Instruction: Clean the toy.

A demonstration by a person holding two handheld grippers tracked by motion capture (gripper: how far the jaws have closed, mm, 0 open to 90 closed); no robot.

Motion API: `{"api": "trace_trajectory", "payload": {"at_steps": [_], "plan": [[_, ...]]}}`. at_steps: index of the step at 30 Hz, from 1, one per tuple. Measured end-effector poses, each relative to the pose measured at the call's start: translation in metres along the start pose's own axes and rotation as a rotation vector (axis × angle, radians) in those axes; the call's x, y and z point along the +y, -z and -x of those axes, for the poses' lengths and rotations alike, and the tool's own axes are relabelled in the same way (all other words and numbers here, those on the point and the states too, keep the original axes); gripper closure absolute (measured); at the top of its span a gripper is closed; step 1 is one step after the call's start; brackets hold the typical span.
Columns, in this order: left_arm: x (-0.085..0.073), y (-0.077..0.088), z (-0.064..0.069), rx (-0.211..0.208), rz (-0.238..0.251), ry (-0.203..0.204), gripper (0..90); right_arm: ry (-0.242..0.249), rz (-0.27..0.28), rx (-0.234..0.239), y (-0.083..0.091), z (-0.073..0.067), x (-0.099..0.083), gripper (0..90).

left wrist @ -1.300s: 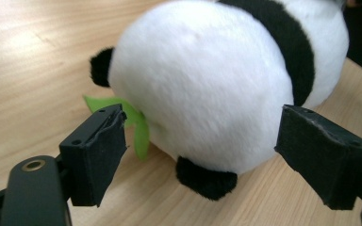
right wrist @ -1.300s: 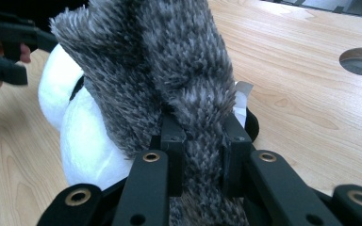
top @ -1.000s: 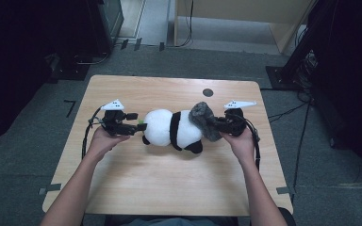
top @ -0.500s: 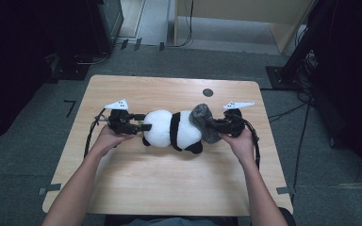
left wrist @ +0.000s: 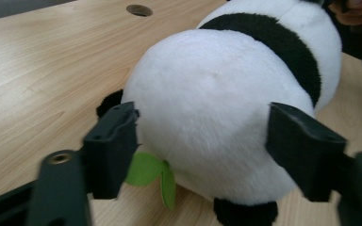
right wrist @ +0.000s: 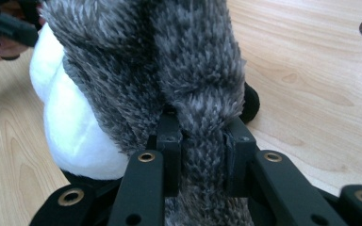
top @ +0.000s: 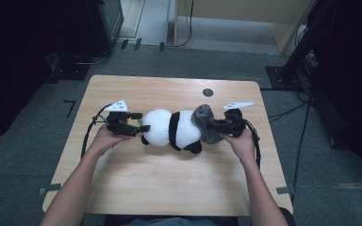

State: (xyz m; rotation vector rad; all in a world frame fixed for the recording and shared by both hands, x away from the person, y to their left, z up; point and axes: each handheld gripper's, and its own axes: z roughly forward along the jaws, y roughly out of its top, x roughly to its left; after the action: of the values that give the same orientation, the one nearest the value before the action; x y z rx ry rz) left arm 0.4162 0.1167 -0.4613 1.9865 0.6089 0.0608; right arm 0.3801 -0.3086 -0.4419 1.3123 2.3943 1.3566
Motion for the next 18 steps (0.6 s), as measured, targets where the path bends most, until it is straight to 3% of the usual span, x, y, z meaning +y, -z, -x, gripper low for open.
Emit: {"api": "trace_trajectory", "payload": {"at_steps": [2,7,10,13,15,18], "plan": [[-0.001,0.005,-0.003,0.017,0.002,-0.008,36.7,0.004,-0.004,-0.005,-0.001,0.0,0.0,73.8],[-0.009,0.01,-0.017,0.045,-0.022,0.03,49.5,-0.001,-0.007,-0.005,0.001,0.0,0.0,74.3],[-0.013,0.002,-0.019,0.012,-0.046,0.037,49.8,-0.008,-0.008,0.003,0.001,0.001,0.0,74.3],[-0.012,-0.003,-0.016,0.009,-0.044,0.035,49.4,-0.012,-0.008,0.013,0.0,0.002,0.0,74.6],[-0.012,-0.004,-0.015,-0.016,-0.042,0.039,51.9,-0.023,-0.01,0.032,-0.003,0.003,0.0,75.3],[-0.012,-0.006,-0.011,-0.046,-0.048,0.018,54.3,-0.029,-0.014,0.057,-0.007,0.005,0.001,76.0]]}}
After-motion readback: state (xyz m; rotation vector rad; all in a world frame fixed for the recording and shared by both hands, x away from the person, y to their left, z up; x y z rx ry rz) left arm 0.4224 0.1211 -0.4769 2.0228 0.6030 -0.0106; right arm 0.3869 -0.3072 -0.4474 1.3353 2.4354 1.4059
